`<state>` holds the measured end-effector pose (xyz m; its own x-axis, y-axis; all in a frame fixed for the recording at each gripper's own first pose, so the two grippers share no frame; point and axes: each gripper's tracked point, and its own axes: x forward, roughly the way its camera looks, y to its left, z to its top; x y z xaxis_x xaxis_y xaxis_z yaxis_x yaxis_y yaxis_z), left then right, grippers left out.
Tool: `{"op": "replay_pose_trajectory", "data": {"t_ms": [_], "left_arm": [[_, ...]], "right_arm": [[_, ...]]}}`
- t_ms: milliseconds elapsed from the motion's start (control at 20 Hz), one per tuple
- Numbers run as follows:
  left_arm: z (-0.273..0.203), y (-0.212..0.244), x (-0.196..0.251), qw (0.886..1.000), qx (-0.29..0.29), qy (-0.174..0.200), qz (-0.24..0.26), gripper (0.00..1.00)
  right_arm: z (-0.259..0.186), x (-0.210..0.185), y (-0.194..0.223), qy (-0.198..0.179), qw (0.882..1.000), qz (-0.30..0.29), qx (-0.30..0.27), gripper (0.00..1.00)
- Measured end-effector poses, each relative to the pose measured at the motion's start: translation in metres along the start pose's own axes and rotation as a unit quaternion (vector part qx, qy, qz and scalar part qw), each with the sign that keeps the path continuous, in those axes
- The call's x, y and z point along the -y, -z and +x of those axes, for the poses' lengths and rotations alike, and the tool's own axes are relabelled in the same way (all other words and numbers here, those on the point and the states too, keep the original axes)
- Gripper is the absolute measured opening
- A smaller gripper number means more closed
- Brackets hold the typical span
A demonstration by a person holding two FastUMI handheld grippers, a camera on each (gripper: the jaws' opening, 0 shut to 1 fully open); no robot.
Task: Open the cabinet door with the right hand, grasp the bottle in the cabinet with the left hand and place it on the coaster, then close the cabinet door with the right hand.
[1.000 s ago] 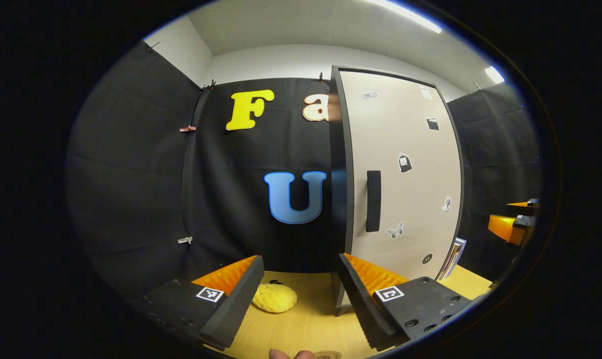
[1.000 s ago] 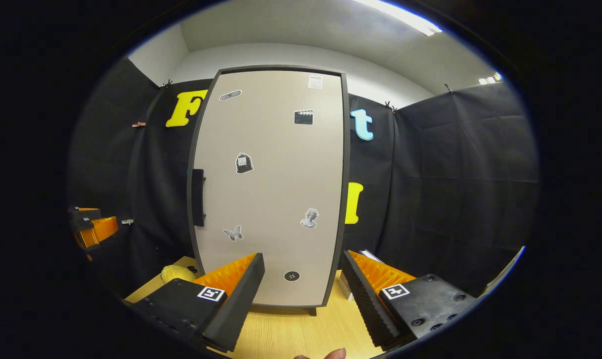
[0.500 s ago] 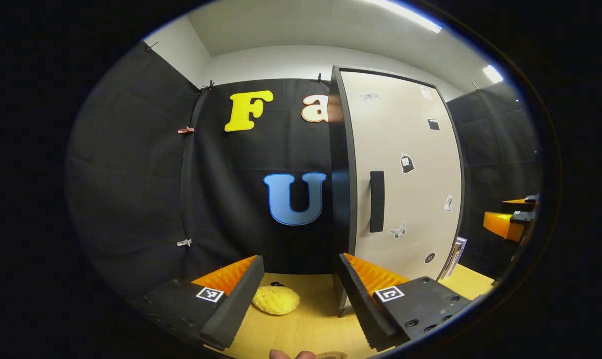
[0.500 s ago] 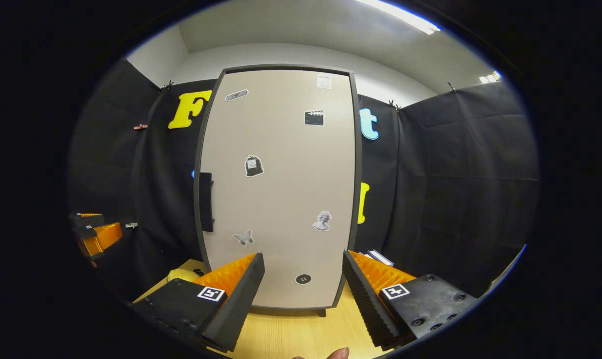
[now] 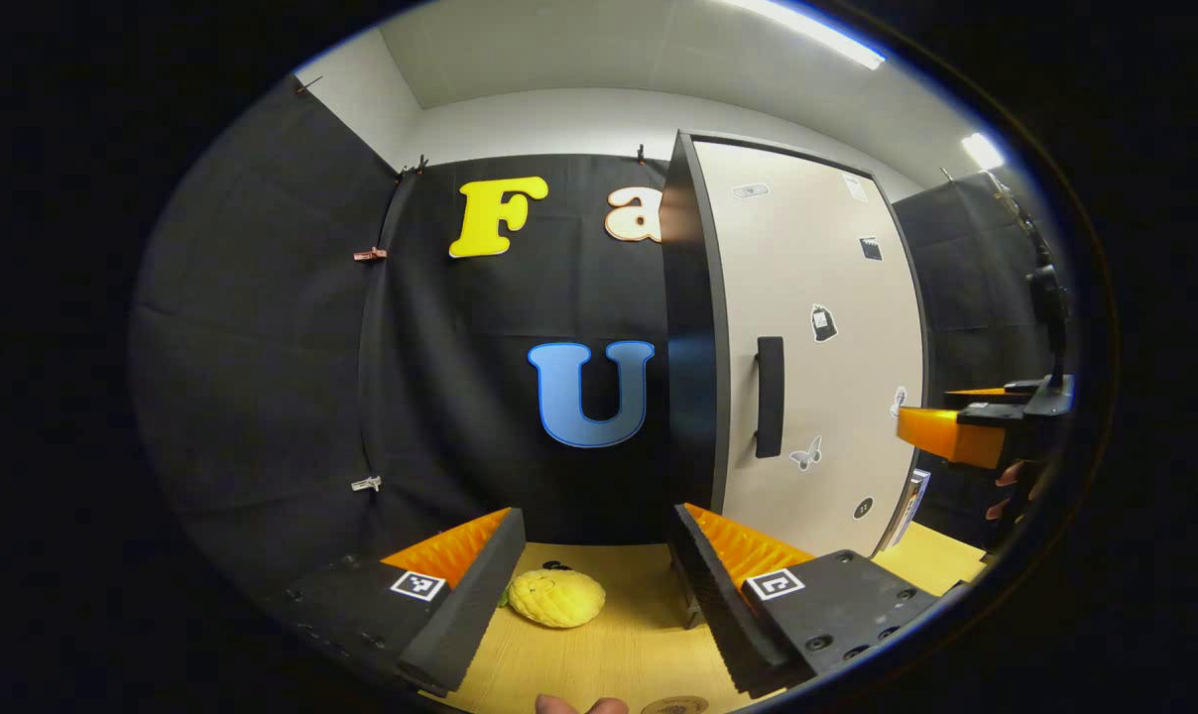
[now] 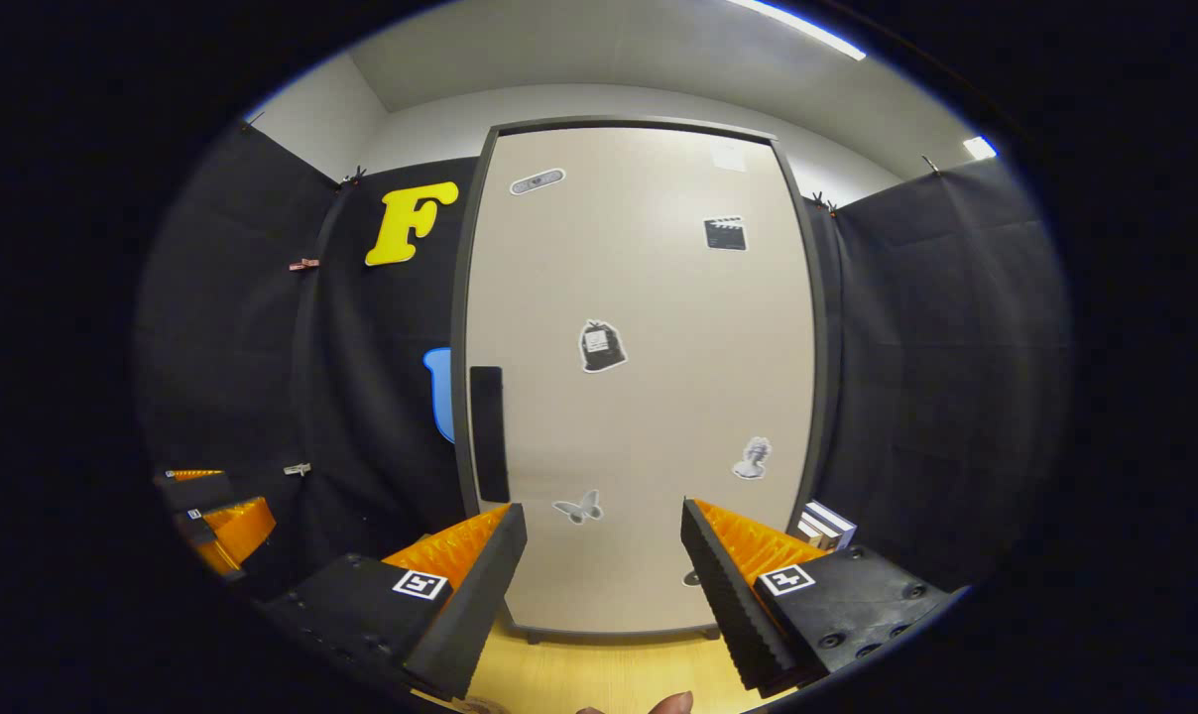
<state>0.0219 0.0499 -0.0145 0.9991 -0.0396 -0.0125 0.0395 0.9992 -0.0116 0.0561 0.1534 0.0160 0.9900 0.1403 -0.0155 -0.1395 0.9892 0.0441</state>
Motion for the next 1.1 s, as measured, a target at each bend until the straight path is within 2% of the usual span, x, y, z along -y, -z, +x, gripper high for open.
{"op": "replay_pose_trajectory", "data": {"t_ms": [150,400,750,800,900,950,1000,1100], "left_arm": [[0.000,0.004,-0.010,1.000,-0.002,-0.002,-0.004,0.95],[0.002,0.021,-0.029,1.000,-0.016,-0.010,-0.018,0.95],[0.002,0.037,-0.062,0.999,-0.029,-0.030,-0.022,0.94],[0.003,0.038,-0.066,0.999,-0.031,-0.031,-0.022,0.95],[0.002,0.039,-0.071,0.999,-0.032,-0.035,-0.017,0.95],[0.001,0.041,-0.072,0.999,-0.033,-0.037,-0.014,0.95],[0.000,0.043,-0.074,0.999,-0.035,-0.038,-0.012,0.95],[0.001,0.048,-0.075,0.998,-0.042,-0.035,-0.011,0.95]], "right_arm": [[0.027,-0.023,0.006,-0.011,1.000,0.012,-0.011,0.98],[0.075,-0.058,0.009,-0.019,1.000,-0.009,-0.002,0.98],[0.125,-0.088,0.012,-0.019,1.000,-0.009,-0.002,0.97],[0.131,-0.088,0.014,-0.014,1.000,-0.004,-0.004,0.90],[0.144,-0.091,0.018,-0.008,1.000,0.015,-0.009,0.58],[0.142,-0.090,0.019,0.000,1.000,0.022,-0.011,0.49],[0.145,-0.091,0.014,0.004,1.000,0.020,0.002,0.44],[0.145,-0.086,0.014,0.021,1.000,0.000,0.010,0.45]]}}
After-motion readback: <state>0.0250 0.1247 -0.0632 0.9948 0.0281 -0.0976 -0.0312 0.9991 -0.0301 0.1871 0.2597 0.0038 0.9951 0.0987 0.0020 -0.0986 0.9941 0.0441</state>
